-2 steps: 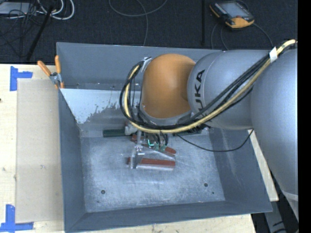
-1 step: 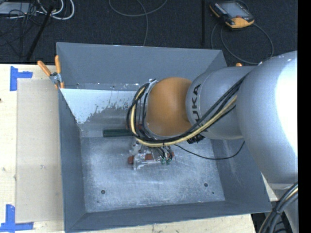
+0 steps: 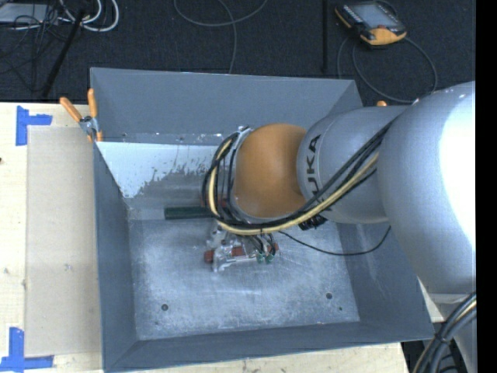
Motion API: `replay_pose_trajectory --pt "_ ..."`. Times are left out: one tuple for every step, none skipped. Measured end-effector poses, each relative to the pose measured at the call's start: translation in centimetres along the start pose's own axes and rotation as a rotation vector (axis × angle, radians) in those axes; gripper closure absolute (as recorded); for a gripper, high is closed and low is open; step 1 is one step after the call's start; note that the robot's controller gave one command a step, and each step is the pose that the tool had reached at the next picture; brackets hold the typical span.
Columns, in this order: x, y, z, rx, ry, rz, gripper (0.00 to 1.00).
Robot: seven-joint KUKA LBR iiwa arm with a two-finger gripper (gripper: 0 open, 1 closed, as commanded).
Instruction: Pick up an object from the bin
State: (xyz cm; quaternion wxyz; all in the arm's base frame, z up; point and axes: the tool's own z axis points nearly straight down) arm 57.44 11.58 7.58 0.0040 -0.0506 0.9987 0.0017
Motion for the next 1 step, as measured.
replay_pose_trajectory --pt "0.40 -0.21 -13.05 0.003 0.007 -0.011 1.00"
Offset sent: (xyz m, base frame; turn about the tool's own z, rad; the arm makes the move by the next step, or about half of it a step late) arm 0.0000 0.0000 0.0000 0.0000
